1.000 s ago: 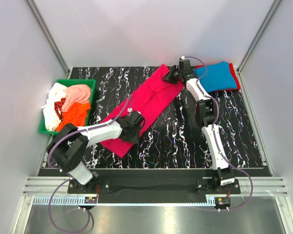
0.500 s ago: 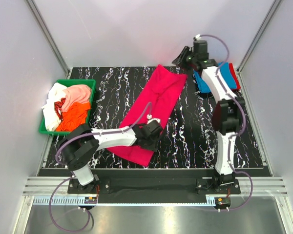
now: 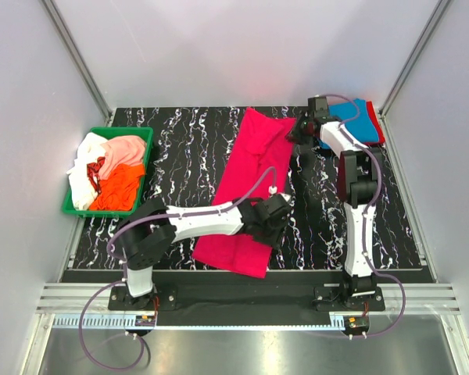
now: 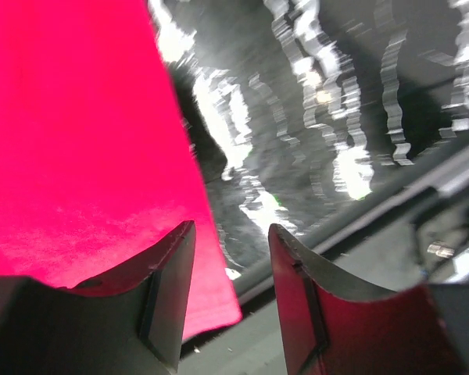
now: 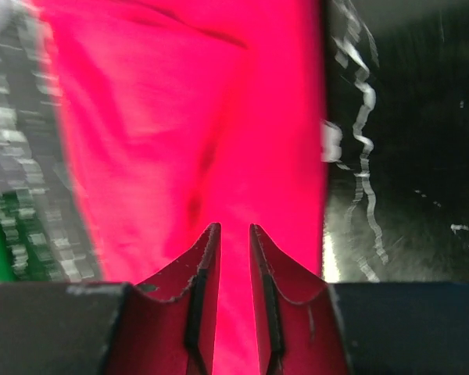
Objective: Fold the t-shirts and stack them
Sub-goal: Fold the tshirt
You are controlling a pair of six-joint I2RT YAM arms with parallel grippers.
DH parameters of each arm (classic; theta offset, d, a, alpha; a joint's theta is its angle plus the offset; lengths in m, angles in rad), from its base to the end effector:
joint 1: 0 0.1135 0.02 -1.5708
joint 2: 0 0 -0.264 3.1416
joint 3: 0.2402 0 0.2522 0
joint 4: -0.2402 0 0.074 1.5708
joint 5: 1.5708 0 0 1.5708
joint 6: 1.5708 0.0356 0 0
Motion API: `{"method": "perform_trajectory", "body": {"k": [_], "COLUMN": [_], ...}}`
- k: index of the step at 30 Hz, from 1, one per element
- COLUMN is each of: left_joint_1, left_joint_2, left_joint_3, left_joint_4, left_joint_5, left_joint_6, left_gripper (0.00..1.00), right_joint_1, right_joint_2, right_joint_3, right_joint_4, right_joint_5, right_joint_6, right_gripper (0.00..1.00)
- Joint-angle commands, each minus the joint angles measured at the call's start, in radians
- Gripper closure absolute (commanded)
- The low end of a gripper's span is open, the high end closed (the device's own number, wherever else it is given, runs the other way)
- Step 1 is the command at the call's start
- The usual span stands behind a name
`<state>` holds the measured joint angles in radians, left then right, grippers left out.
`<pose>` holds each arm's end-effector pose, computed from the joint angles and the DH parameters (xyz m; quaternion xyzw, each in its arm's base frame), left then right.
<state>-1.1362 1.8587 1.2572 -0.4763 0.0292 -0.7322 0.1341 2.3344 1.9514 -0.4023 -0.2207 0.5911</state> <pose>0.1602 -0.3476 0.1809 0.1980 0.9492 -0.2046 0.1337 0.5233 0.0785 0.1914 0.1669 0.9039 0.2301 0.3196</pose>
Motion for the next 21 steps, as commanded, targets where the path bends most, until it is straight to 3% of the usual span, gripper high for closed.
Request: {"method": "perform_trajectory", "body": {"k": [1, 7, 15, 19, 21], "left_joint_1": [0.026, 0.165, 0.432, 0.466, 0.467], "left_joint_2": [-0.125, -0.363, -0.553, -0.584, -0.582], "left_joint_3": [0.093, 0.039, -0.215, -0.313, -0.335], "left_joint_4": [-0.07, -0.131, -0.18, -0.177, -0.176], "left_joint_5": [0.005, -0.008, -0.023, 0.0, -0.002], "left_joint_6": [0.05, 0.131, 0.208, 0.202, 0.191], "left_gripper": [0.52, 0.5, 0.51, 0.51, 0.5], "right_joint_1": [0.01, 0.01, 0.01, 0.002, -0.01], "right_joint_2": [0.029, 0.111, 0.296, 0.416, 0.43], "right_joint_3": [0.053, 0.11, 0.326, 0.564, 0.596], "right_joint_4": [0.005, 0.002, -0.159, -0.266, -0.267], "right_joint_5": [0.004, 0.033, 0.07, 0.093, 0.086], "right_joint_6": [-0.007, -0.02, -0.08, -0.123, -0.128], "right_gripper": [0.73, 0.77, 0.82, 0.83, 0.84]}}
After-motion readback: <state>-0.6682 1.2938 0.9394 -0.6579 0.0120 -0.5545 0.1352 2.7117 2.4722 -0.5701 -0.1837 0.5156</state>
